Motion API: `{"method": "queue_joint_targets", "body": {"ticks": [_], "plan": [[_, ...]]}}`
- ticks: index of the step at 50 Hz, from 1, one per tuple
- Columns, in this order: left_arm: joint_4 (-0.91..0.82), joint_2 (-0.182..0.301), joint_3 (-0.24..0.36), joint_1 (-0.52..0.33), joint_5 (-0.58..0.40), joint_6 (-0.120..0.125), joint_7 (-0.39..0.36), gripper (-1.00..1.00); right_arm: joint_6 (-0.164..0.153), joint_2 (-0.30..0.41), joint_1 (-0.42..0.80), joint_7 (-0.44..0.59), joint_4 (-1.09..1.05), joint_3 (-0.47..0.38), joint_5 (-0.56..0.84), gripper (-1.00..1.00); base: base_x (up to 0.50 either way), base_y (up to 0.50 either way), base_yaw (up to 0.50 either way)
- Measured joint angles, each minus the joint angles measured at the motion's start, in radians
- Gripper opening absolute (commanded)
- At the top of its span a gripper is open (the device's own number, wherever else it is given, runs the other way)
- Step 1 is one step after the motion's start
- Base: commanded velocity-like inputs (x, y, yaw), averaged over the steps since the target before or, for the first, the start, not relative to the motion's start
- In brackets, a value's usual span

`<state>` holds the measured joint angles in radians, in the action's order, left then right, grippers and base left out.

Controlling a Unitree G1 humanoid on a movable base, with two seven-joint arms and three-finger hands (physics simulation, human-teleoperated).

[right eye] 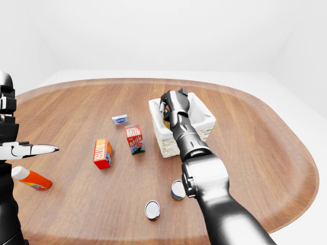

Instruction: Pick up the orange juice, and put it in the basket.

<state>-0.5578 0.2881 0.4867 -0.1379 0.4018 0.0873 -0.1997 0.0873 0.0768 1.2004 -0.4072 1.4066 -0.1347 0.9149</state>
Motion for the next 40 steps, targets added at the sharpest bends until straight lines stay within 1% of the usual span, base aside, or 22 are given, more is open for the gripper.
{"method": "queue_joint_targets", "body": {"ticks": [28,29,30,31,32,33,34,35,40], "plan": [[0.004,0.0,0.0,0.0,0.003,0.0,0.001,1.0,0.0,-0.018,-0.023,-0.004,0.001,-0.004,0.014,-0.98,0.0,0.0,0.0],[0.003,0.0,0.0,0.001,0.003,0.0,0.001,1.0,0.0,-0.019,-0.024,-0.004,0.001,-0.004,0.015,-0.84,0.0,0.0,0.0],[0.003,0.0,0.0,0.001,0.003,0.0,0.002,1.0,0.0,-0.019,-0.024,-0.003,0.002,-0.004,0.014,-0.39,0.0,0.0,0.0],[0.002,0.0,0.0,0.001,0.004,0.0,0.002,1.0,0.0,-0.02,-0.025,-0.002,0.001,-0.003,0.014,-0.3,0.0,0.0,0.0],[0.001,0.0,0.001,0.001,0.004,0.0,0.002,1.0,0.0,-0.02,-0.025,-0.001,0.001,-0.004,0.013,0.18,0.0,0.0,0.0],[0.001,0.0,0.001,0.001,0.004,0.0,0.002,1.0,0.0,-0.021,-0.025,-0.001,0.0,-0.004,0.012,0.46,0.0,0.0,0.0],[0.0,0.0,0.001,0.001,0.005,0.0,0.002,1.0,0.0,-0.021,-0.024,-0.002,-0.002,-0.003,0.012,0.89,0.0,0.0,0.0],[-0.001,0.0,0.002,0.002,0.005,0.0,0.002,1.0,0.0,-0.021,-0.024,-0.002,-0.003,-0.003,0.012,1.0,0.0,0.0,0.0],[-0.004,0.0,0.002,0.002,0.006,0.0,0.003,1.0,0.0,-0.021,-0.021,-0.003,-0.008,-0.002,0.011,1.0,0.0,0.0,0.0]]}}
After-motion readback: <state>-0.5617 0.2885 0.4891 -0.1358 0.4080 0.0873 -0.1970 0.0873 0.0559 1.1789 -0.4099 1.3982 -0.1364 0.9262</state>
